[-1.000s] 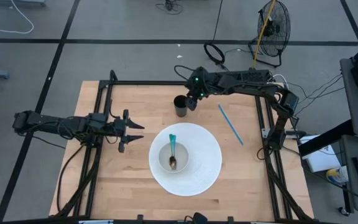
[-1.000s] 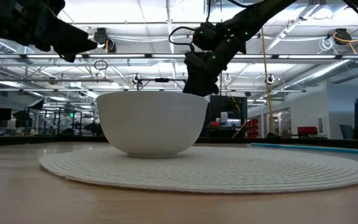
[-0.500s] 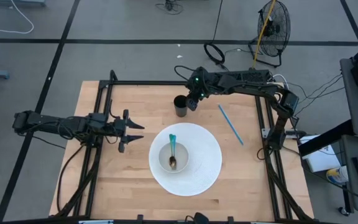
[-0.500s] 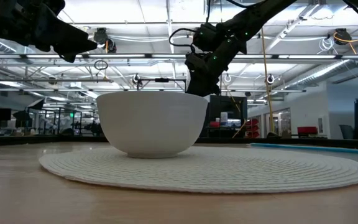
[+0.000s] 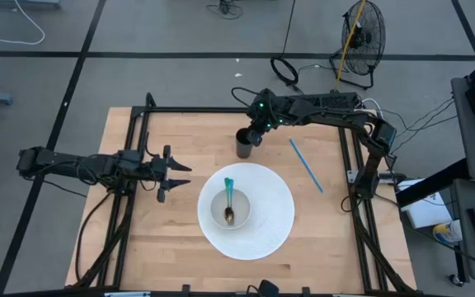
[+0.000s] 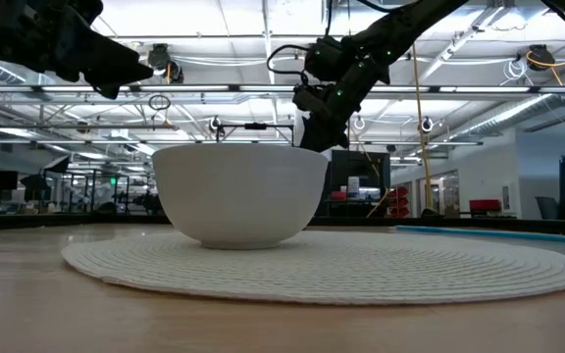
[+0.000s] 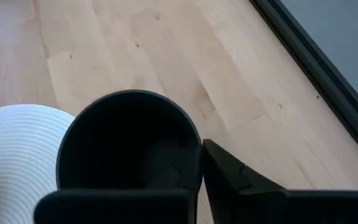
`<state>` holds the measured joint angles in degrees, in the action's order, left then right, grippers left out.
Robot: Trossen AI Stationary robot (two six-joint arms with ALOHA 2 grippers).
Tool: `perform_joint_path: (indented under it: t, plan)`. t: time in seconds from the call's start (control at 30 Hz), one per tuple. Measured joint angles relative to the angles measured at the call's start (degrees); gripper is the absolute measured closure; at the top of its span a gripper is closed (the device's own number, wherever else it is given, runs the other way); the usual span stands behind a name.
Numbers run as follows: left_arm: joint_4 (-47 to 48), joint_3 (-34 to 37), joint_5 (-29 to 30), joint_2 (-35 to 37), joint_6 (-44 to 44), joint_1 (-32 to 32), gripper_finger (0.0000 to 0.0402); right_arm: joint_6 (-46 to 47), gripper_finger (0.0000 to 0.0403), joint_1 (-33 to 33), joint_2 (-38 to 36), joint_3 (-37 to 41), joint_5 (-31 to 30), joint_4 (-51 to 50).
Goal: Pick & Place Utensil
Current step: Put the black cup on the white mat to the right of the white bowl
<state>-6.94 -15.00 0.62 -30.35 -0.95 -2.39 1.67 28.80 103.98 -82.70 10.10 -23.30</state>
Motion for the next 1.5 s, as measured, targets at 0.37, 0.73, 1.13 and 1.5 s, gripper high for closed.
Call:
perform_joint_path:
  t: [0.37,0.73,1.13,1.5]
  plan:
    - [2.37,0.00,3.98,0.00,1.54,0.02,0.0215,-1.33,0.0400,-0.02,-0.02,0.00,-2.55,-0.07]
    - [2.16,0.00,3.98,-0.02,2.78,0.01,0.0215,-3.89,0.0402,0.00,-0.64,0.06,-2.55,-0.53]
    - [0.74,0.00,4.03,-0.02,2.13,0.01,0.0215,-4.35,0.0402,-0.25,-8.59,0.07,-2.61,-7.89]
    - [0.67,0.00,4.04,0.00,2.19,0.01,0.0215,-2.25,0.0403,-5.99,-18.96,0.04,-3.78,-20.03]
